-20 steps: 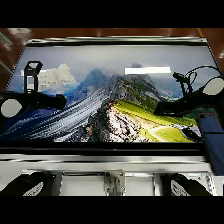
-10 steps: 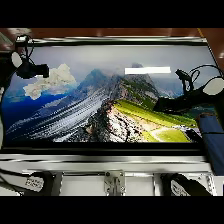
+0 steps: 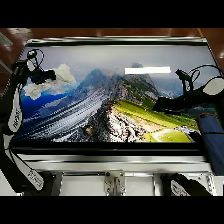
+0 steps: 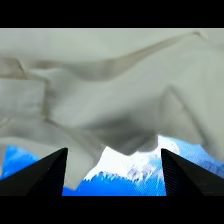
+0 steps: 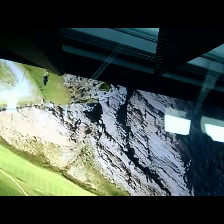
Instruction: Fold the shirts.
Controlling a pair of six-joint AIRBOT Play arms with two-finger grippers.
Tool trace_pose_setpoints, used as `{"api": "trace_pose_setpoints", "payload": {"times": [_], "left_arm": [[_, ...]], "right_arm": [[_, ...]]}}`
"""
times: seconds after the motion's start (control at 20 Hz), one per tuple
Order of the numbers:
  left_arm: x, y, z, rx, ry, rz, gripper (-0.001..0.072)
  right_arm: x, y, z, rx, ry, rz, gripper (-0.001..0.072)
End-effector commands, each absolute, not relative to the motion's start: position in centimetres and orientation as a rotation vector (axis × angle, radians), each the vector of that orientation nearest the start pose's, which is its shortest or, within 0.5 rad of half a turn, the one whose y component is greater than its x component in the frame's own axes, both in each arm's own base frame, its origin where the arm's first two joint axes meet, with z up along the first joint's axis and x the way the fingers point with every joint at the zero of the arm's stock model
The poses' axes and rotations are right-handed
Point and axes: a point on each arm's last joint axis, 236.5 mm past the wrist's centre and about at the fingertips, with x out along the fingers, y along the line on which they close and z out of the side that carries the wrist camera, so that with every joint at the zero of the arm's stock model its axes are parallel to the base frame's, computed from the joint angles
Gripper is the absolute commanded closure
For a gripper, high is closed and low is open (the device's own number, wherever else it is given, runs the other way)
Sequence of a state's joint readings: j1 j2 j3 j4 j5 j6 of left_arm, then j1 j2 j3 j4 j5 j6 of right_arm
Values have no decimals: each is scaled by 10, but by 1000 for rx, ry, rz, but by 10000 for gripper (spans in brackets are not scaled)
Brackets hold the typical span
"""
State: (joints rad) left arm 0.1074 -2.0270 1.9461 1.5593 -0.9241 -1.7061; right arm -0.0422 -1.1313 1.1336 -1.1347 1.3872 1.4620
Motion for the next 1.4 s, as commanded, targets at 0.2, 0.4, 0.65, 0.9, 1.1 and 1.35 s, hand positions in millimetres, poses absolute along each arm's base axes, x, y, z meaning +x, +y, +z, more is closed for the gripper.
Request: {"api": "trace_pose_setpoints", "payload": {"times": [0.2,0.4,0.65,0.9,1.1,1.35], "left_arm": [[648,72,-72,-432,865,245,142],[648,68,-81,-555,875,238,612],[651,39,4,-509,804,69,672],[576,-49,225,-124,589,-230,672],[457,-122,381,-46,343,-399,672],[329,-196,419,-16,360,-649,671]], "right_arm": [[323,88,61,312,1332,349,36],[322,86,60,294,1334,354,36],[350,84,67,299,1213,333,36],[372,63,82,201,1120,270,37],[371,47,154,82,1043,249,110],[336,49,248,53,826,247,105]]}}
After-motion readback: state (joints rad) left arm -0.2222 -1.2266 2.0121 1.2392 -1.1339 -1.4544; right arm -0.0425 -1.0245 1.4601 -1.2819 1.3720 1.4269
